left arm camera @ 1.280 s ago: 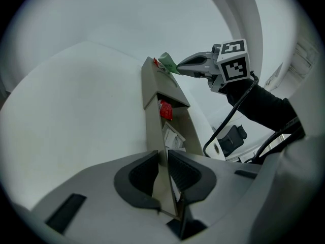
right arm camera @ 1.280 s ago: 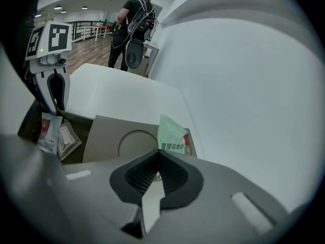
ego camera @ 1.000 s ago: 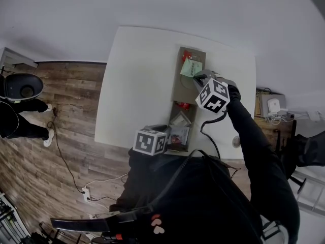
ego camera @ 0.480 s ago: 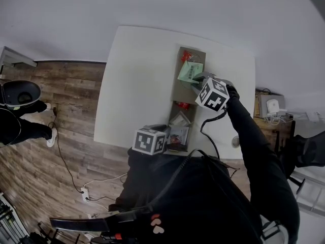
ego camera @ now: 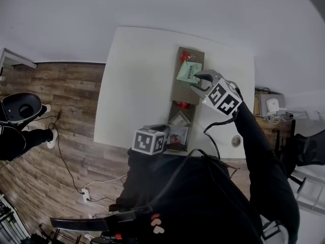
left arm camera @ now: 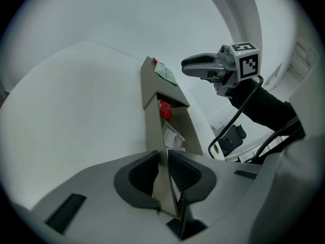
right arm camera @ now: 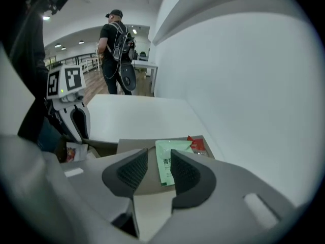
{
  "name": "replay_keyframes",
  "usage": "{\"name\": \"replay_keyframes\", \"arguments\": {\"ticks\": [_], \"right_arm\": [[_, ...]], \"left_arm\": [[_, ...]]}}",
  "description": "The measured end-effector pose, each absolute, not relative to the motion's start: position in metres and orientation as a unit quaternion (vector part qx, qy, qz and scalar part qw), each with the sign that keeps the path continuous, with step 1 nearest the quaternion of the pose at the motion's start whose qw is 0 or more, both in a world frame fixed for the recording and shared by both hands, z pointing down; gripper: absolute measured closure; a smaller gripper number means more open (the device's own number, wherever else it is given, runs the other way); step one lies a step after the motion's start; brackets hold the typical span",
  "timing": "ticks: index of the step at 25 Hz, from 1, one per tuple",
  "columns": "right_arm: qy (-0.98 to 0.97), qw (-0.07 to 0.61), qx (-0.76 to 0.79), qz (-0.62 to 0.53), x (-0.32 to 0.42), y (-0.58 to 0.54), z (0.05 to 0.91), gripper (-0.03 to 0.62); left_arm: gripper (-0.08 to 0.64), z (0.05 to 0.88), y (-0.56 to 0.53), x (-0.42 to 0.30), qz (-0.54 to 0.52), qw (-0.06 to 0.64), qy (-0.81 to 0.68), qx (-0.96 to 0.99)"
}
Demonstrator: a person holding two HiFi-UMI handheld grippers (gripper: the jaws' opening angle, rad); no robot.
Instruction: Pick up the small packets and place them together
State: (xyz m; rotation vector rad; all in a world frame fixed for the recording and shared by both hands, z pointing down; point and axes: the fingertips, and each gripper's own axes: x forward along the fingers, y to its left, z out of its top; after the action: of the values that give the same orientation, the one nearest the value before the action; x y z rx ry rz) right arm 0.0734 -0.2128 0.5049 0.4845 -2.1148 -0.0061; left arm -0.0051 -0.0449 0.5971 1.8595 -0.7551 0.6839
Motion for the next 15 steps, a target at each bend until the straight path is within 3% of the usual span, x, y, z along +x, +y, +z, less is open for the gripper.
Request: {"name": "replay_keyframes", "arguments": {"ticks": [6,15], "right_arm": [[-0.895,0.422,0.142,0.025,0.053,-0.159,0.481,0.457],[-0.877,0.476,0.011,0.059,0.029,-0.072,0.538,0.457]], "left_arm": [[0.499,0.598,-0.044,-0.005,0.286,0.487,-0.309,0.765],[0.499,0.598,-0.045,-0.004,0.279,0.488,-0.312,0.766]]}}
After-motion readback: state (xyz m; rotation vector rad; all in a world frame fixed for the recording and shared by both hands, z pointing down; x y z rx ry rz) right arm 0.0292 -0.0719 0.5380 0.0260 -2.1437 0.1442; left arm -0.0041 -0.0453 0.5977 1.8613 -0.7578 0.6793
